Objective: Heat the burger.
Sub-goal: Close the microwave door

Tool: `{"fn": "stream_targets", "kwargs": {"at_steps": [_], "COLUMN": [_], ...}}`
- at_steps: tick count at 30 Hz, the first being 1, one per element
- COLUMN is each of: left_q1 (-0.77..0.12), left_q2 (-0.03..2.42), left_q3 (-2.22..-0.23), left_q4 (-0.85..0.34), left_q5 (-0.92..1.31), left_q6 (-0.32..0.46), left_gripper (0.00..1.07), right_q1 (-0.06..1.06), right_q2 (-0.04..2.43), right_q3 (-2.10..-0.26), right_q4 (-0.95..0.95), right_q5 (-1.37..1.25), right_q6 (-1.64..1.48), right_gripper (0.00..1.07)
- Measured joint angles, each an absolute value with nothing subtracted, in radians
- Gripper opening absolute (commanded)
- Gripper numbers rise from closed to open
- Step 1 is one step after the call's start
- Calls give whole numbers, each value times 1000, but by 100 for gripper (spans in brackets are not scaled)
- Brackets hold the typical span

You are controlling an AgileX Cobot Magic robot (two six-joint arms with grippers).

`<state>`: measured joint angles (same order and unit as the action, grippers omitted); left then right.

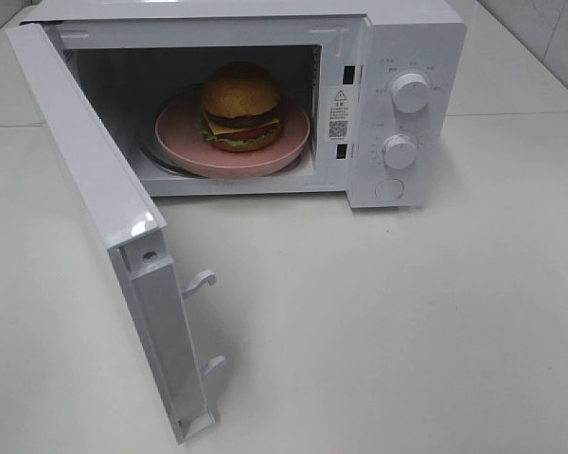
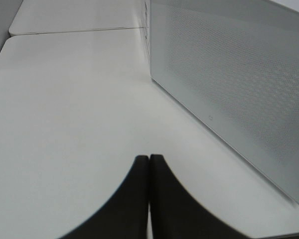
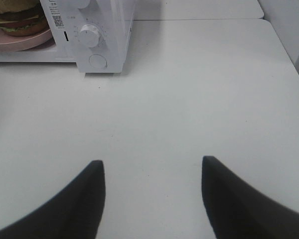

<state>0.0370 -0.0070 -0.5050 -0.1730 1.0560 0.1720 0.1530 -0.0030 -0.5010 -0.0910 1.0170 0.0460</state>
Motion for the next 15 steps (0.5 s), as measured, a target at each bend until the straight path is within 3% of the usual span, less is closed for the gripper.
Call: {"fn": "stream_targets", "kwargs": {"at_steps": [15], "left_q1": [37], "left_q2": [-7], "left_q3": [-505], "left_q4": [-173], "left_q5": [1056], "left_q6": [172], "left_gripper": [0], "right_q1": [153], "right_q2": [-3], "right_q3": [-501], "right_q4": [-91], "right_q5": [1017], "right_q6": [46], "right_gripper": [55]}}
